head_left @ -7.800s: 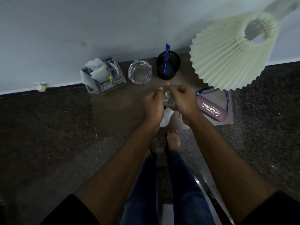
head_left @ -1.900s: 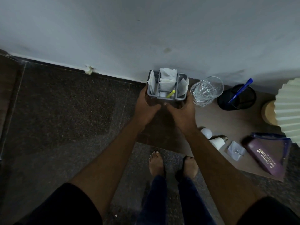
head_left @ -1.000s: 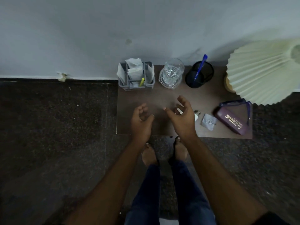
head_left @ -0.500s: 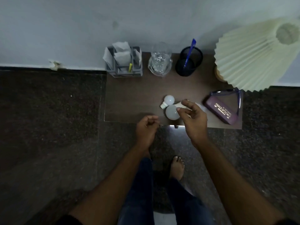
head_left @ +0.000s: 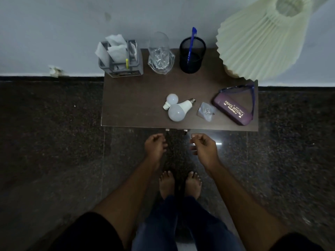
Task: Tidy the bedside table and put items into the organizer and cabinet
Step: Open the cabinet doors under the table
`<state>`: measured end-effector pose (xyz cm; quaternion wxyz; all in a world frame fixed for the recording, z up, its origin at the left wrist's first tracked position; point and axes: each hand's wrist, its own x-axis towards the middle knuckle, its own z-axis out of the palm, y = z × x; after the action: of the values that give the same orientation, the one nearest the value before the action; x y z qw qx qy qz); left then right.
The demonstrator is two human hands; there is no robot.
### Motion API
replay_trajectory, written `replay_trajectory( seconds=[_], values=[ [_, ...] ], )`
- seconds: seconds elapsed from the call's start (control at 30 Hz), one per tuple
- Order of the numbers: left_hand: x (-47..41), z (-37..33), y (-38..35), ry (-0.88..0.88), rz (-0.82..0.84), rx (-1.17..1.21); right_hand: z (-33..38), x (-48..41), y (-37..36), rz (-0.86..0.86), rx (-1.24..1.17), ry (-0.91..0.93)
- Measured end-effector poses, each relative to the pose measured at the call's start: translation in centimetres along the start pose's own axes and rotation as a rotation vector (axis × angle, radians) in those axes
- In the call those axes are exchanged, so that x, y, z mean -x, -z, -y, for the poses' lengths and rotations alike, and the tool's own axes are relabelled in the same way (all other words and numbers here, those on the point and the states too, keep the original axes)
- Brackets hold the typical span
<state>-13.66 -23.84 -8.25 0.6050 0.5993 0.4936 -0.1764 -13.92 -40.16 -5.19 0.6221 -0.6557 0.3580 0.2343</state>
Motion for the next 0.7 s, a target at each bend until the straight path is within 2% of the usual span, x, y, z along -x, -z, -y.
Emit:
replay_trajectory(
  seconds=[0.13, 0.33, 0.43, 0.6, 0.7],
  values=[
    [-1.3, -0.1, -1.1, -0.049, -0.012, -0.006, -1.1, -2.0, -1.1, 0.02, 0.068, -0.021],
    [-2.8, 1.1, -1.1, -0.063, 0.026, -0.052, -1.8, -3.5, -2.2, 0.065, 0.071, -0.151],
    [-3.6, 2.0, -0.9, -0.065, 0.076, -0.061, -2.6, -4.1, -2.6, 0.101, 0.055, -0.102],
    [-5.9, 4.1, -1.1, -0.235, 0.073, -0.094, -5.1, -6.2, -2.7, 0.1, 0.096, 0.05],
    [-7.0, 5.3, -1.5, -0.242, 0.119, -0.082, -6.6, -7.0, -2.6, 0.137, 0.057, 0.089]
  ],
)
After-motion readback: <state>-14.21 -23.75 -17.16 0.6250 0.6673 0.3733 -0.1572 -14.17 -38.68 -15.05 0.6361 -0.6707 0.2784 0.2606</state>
